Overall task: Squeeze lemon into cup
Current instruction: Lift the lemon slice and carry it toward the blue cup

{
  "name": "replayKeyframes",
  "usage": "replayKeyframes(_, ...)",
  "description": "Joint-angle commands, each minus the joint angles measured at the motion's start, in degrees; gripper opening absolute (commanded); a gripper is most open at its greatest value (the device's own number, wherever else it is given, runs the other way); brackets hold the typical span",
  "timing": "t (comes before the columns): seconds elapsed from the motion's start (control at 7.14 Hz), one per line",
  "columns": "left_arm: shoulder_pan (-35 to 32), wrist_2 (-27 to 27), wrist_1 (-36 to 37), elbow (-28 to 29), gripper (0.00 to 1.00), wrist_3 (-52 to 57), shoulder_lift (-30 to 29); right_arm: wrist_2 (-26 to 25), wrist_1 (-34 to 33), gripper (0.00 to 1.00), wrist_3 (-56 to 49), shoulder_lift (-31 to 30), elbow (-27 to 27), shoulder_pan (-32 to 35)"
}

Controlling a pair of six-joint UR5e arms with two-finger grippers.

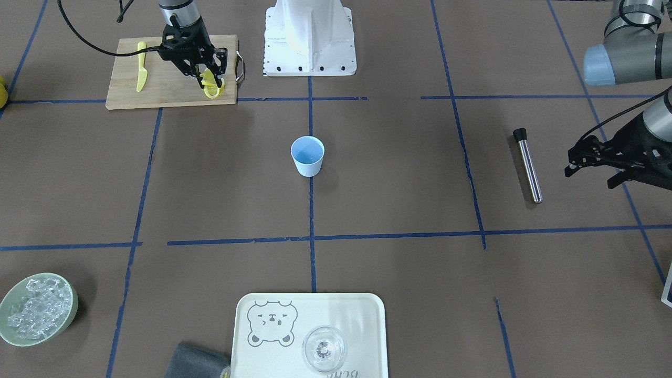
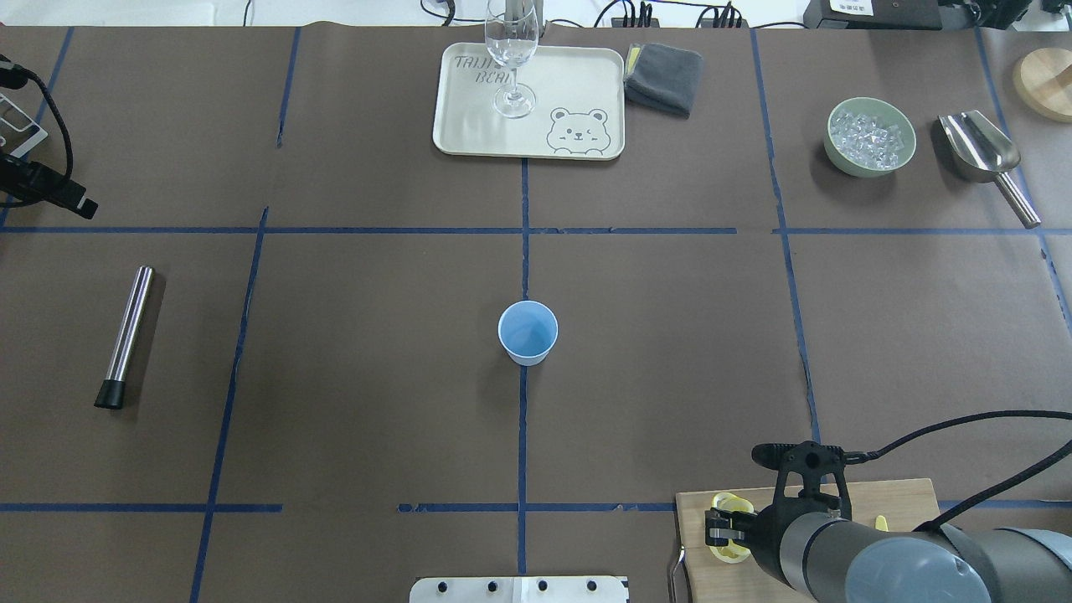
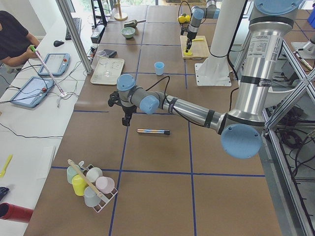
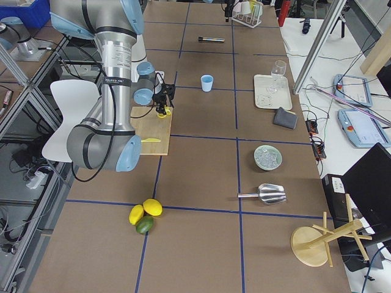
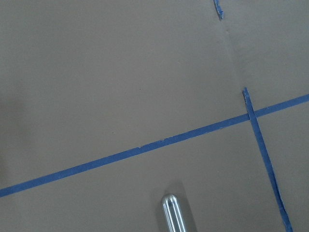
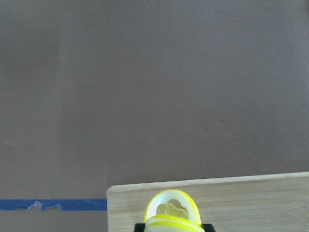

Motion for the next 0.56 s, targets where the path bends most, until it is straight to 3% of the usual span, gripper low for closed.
replayKeyframes(0.0,0.0,0.0,0.0,-0.2,1.00,-0.1,0.0,0.0,0.0,0.31,0.0,0.1,1.6,0.5)
replayKeyframes(0.28,0.0,-0.1,0.0,-0.3,1.00,-0.2,0.0,0.2,0.0,0.32,0.0,0.1,2.8,1.5)
replayKeyframes(0.42,0.0,-0.1,0.0,-0.2,1.00,-0.2,0.0,2.9,0.0,0.32,0.0,0.3,3.3,3.5)
